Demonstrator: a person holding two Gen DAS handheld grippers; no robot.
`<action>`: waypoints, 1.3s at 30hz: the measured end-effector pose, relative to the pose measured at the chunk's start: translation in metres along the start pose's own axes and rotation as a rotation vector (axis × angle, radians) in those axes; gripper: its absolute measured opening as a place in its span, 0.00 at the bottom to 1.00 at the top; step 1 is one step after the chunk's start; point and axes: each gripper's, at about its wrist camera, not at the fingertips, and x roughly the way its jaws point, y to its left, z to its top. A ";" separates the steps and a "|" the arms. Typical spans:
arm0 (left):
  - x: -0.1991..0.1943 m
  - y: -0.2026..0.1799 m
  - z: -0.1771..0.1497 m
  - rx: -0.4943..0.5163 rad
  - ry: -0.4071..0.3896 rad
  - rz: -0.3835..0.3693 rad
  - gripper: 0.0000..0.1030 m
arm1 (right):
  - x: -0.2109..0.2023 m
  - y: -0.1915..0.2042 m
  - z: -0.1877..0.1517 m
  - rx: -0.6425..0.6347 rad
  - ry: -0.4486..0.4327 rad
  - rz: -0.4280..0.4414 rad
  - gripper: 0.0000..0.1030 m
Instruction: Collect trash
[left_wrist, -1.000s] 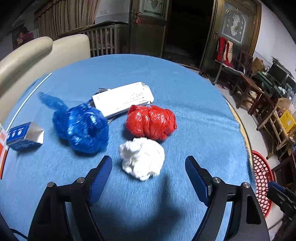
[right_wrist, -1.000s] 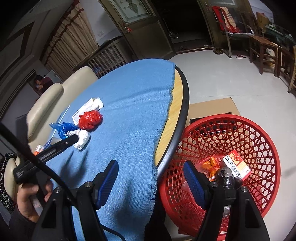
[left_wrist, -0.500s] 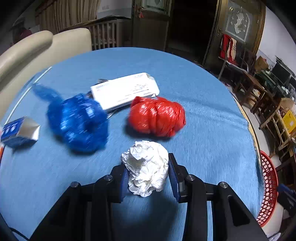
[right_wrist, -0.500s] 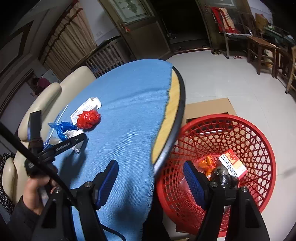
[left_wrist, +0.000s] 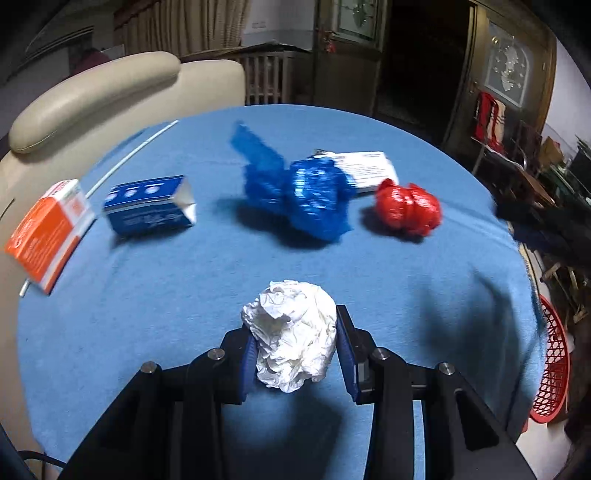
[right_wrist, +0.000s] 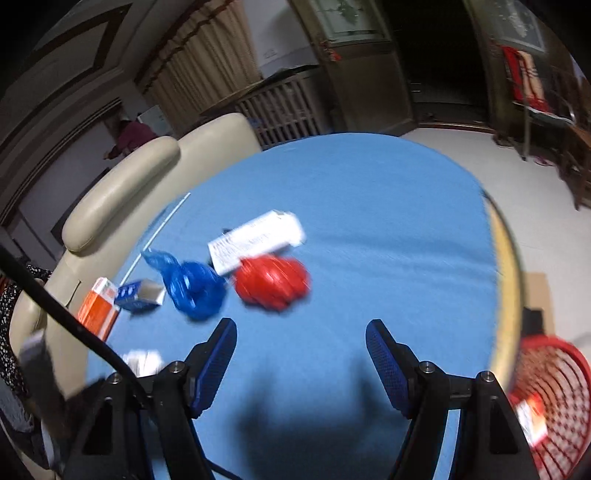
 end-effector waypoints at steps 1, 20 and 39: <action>0.000 0.005 0.000 -0.008 0.000 0.002 0.39 | 0.009 0.006 0.006 -0.007 0.002 -0.002 0.73; -0.001 0.032 -0.003 -0.052 0.007 0.009 0.39 | 0.114 0.047 0.023 -0.132 0.140 -0.091 0.62; -0.027 -0.004 -0.004 0.017 -0.027 0.029 0.39 | 0.024 0.011 -0.012 -0.008 0.050 0.010 0.61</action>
